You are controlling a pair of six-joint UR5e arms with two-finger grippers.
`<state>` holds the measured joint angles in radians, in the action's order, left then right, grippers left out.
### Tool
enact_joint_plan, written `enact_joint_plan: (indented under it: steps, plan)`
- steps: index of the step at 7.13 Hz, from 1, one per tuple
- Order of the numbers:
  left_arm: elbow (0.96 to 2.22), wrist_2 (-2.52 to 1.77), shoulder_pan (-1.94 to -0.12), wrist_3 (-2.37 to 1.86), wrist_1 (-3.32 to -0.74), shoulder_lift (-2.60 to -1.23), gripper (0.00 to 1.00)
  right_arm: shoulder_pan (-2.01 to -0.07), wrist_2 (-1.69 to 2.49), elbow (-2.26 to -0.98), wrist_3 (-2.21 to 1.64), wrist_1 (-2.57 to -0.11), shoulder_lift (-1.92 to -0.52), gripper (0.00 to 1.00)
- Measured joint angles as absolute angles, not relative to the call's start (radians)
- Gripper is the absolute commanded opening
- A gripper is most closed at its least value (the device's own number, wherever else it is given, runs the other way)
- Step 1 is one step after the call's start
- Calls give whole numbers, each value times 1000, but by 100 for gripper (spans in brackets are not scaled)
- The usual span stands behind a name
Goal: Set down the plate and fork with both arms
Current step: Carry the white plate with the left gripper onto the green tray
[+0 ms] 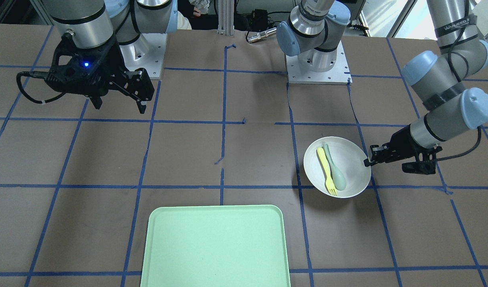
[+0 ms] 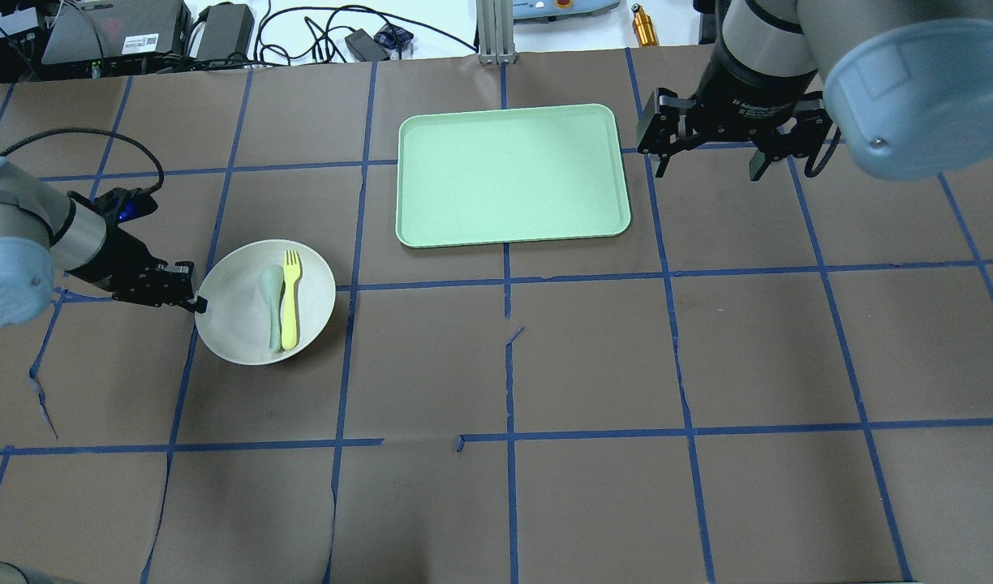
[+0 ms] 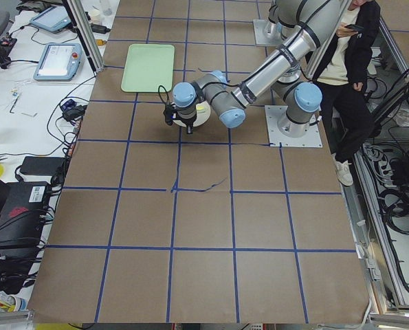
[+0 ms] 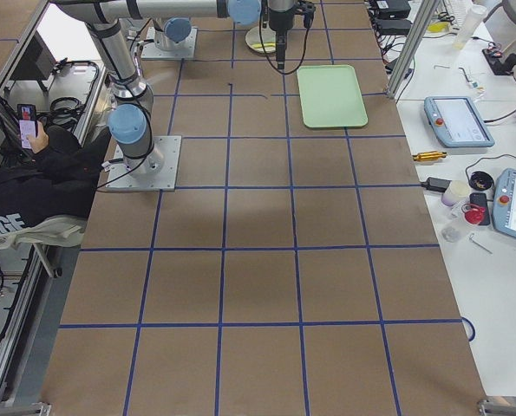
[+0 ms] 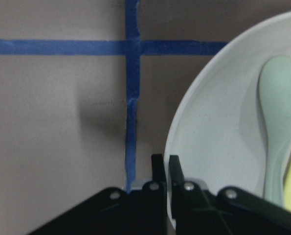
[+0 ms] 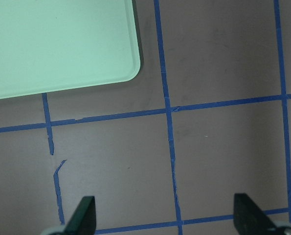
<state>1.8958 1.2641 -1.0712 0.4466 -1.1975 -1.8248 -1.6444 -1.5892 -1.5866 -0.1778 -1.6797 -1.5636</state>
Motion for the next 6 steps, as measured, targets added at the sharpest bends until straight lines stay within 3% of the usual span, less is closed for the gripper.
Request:
enact_joint_plan:
  steps: [2,6]
  plan:
    - [1756,1151,-1232,303,-1192,-1911,0,-1644,-1589,-1588,-178,-1680,-1562,100]
    - [1333,1158,-1575,-95,-1068,-2267,0,-1647,-1588,-1591,-178,-1680,-1560,100]
